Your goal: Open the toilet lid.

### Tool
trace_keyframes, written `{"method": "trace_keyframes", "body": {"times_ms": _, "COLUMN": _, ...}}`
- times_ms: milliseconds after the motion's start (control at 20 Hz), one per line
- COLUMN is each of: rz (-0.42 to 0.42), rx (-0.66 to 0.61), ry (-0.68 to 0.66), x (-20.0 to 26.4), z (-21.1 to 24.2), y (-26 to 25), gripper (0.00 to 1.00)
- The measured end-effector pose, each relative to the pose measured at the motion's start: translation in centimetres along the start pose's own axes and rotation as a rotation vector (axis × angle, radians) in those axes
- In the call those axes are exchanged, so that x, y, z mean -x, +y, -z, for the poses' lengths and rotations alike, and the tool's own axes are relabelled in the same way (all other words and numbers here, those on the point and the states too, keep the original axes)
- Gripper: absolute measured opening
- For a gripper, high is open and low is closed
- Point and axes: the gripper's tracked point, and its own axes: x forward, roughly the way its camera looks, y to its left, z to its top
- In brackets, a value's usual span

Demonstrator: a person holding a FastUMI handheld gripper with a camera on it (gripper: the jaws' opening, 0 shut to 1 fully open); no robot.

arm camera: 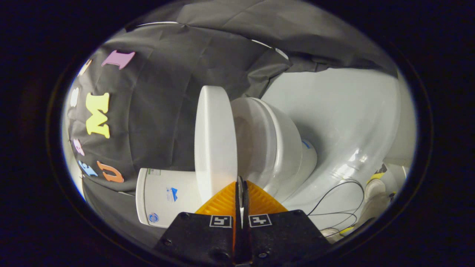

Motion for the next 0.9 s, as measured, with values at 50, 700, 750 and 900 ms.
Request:
{"method": "trace_keyframes", "body": {"times_ms": 50, "rz": 0.006, "rx": 0.020, "ry": -0.005, "x": 0.1, "z": 0.0, "y": 0.2, "gripper": 0.04}}
{"method": "trace_keyframes", "body": {"times_ms": 700, "rz": 0.059, "rx": 0.172, "ry": -0.045, "x": 2.1, "z": 0.7, "y": 4.7, "gripper": 0.04}}
{"method": "trace_keyframes", "body": {"times_ms": 750, "rz": 0.066, "rx": 0.181, "ry": -0.047, "x": 2.1, "z": 0.8, "y": 5.0, "gripper": 0.04}}
{"method": "trace_keyframes", "body": {"times_ms": 900, "rz": 0.090, "rx": 0.191, "ry": -0.049, "x": 2.4, "z": 0.8, "y": 5.7, "gripper": 0.04}}
